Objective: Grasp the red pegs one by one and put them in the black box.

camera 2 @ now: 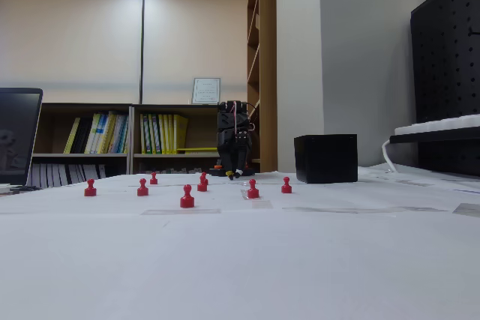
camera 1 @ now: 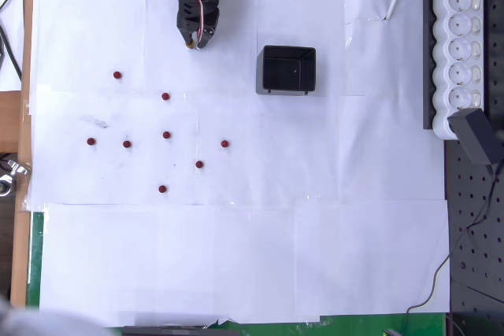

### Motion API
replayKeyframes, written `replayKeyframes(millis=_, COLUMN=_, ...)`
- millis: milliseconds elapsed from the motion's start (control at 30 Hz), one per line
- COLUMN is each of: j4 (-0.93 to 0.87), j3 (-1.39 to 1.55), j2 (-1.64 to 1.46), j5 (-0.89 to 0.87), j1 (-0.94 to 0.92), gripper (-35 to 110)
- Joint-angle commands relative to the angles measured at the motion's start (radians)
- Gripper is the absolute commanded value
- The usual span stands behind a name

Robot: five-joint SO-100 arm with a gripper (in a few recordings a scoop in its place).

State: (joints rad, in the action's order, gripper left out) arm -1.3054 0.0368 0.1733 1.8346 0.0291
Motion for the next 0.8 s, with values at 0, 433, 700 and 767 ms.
replayKeyframes(millis=0, j4=-0.009, j3=-0.011, j2=0.009, j5=0.002, j1=0.006, gripper=0)
replayKeyframes(millis=433, j4=-0.009, j3=-0.011, j2=0.009, j5=0.002, j1=-0.018, gripper=0)
replayKeyframes(millis=700, j4=-0.009, j3=-0.011, j2=0.009, j5=-0.002, j1=0.069, gripper=0)
replayKeyframes(millis=767, j4=-0.011, j3=-0.011, j2=0.006, j5=-0.095, j1=0.035, gripper=0)
